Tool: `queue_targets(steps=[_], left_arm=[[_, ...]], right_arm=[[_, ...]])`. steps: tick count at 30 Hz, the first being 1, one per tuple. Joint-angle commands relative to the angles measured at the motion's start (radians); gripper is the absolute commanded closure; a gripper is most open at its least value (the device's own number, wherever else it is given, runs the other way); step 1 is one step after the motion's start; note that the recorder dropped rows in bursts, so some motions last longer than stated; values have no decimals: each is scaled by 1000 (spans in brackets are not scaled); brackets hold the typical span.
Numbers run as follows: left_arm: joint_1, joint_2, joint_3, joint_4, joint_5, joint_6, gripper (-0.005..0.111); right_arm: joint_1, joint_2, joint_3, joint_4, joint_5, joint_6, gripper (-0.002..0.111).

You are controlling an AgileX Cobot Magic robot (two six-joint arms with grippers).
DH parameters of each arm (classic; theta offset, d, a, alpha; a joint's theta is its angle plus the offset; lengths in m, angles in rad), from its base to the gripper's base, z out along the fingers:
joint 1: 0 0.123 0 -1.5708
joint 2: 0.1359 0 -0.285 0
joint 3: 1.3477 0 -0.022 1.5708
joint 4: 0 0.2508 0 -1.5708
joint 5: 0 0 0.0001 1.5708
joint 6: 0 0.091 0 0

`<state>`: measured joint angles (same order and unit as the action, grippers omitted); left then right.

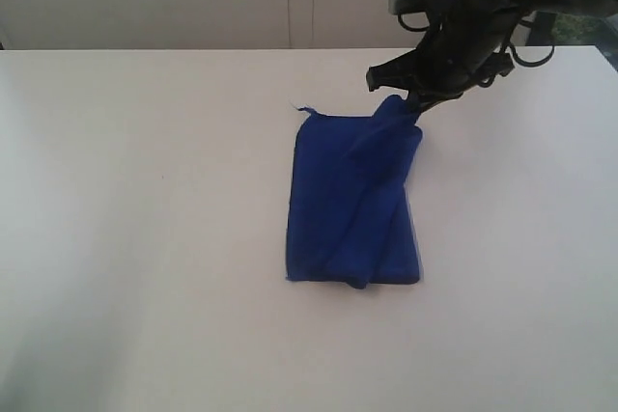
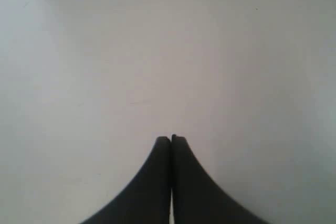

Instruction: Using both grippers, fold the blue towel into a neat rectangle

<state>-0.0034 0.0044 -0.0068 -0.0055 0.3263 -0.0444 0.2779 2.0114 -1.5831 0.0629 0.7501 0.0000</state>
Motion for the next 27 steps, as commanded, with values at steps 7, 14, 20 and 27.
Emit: queue_targets(steps=[7, 14, 20, 27], left_arm=[[1, -4, 7, 42, 8, 0, 107], [1, -4, 7, 62, -3, 18, 107], [1, -4, 7, 15, -280, 11, 107], [1, -4, 7, 15, -778, 18, 107]], right_arm=[[-9, 3, 3, -9, 16, 53, 108], [-9, 3, 3, -9, 48, 53, 108], [-9, 3, 3, -9, 29, 53, 108], [-9, 3, 3, -9, 35, 58, 108]])
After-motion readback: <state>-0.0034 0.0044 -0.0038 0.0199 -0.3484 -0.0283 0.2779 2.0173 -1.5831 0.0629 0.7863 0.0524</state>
